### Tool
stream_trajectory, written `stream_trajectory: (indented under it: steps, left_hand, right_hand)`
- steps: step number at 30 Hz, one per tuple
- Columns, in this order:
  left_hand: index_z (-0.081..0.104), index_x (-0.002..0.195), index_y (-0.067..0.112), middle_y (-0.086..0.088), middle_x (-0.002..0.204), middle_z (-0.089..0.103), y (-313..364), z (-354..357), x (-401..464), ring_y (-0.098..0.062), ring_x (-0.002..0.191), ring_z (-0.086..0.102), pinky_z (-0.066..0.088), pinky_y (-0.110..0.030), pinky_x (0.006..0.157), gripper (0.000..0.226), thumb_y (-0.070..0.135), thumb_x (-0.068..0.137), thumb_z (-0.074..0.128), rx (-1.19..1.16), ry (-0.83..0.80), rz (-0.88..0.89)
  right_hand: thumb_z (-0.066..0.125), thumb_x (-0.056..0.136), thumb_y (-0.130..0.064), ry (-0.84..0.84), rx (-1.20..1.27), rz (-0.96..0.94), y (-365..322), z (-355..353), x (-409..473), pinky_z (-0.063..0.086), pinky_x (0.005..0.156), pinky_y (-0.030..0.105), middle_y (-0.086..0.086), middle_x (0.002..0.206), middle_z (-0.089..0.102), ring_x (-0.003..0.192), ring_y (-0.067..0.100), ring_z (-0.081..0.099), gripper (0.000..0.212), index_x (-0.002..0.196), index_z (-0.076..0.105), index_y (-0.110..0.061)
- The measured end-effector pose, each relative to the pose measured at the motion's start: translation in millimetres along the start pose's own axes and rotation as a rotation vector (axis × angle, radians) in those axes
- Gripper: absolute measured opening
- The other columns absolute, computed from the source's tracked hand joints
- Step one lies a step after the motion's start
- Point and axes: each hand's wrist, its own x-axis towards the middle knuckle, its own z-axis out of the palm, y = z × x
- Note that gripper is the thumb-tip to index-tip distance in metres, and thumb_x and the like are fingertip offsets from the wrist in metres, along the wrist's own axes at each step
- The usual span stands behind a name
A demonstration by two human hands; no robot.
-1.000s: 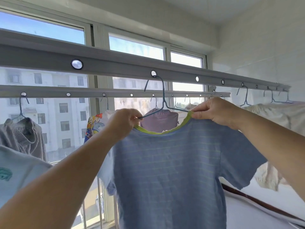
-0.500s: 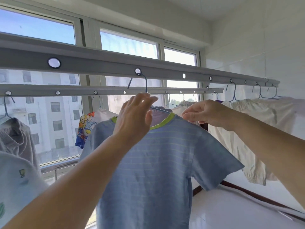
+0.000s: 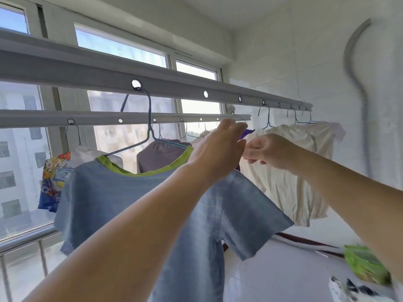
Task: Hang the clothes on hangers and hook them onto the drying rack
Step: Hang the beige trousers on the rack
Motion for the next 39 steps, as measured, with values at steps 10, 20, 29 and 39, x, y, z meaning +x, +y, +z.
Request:
stream_trajectory:
  steps: [10, 20, 29, 39]
  left_hand:
    - [0.035, 0.135, 0.015, -0.012, 0.131, 0.044, 7, 67, 74, -0.023, 0.100, 0.043, 0.029, -0.028, 0.073, 0.040, 0.026, 0.097, 0.033, -0.113, -0.222, -0.260]
    - [0.041, 0.129, 0.008, -0.010, 0.132, 0.046, -3, 171, 190, -0.025, 0.113, 0.047, 0.039, -0.031, 0.082, 0.036, 0.009, 0.094, 0.032, -0.165, -0.244, -0.336]
    - [0.045, 0.126, 0.009, -0.007, 0.132, 0.048, -27, 264, 291, -0.019, 0.106, 0.049, 0.040, -0.027, 0.078, 0.044, -0.004, 0.087, 0.030, -0.236, -0.114, -0.463]
    - [0.046, 0.130, 0.013, -0.006, 0.137, 0.048, -78, 320, 346, -0.017, 0.115, 0.049, 0.041, -0.017, 0.080, 0.037, 0.008, 0.095, 0.036, -0.550, -0.050, -0.394]
  right_hand:
    - [0.063, 0.086, -0.028, 0.155, -0.150, 0.201, 65, -39, 20, 0.043, 0.068, 0.021, 0.005, 0.088, 0.069, 0.086, 0.017, 0.061, 0.018, 0.096, 0.071, -0.015]
    - [0.058, 0.087, -0.021, 0.315, -0.461, 0.170, 163, -88, 125, 0.044, 0.082, 0.025, 0.005, 0.106, 0.068, 0.100, 0.021, 0.060, 0.021, 0.104, 0.069, -0.012]
    - [0.047, 0.089, -0.014, 0.460, -0.678, 0.141, 238, -114, 229, 0.040, 0.097, 0.039, 0.015, 0.127, 0.053, 0.117, 0.033, 0.050, 0.035, 0.123, 0.054, -0.010]
    - [0.041, 0.093, -0.046, 0.387, -0.555, 0.062, 278, -90, 293, 0.033, 0.061, 0.028, 0.004, 0.085, 0.062, 0.074, 0.023, 0.054, 0.037, 0.091, 0.060, -0.014]
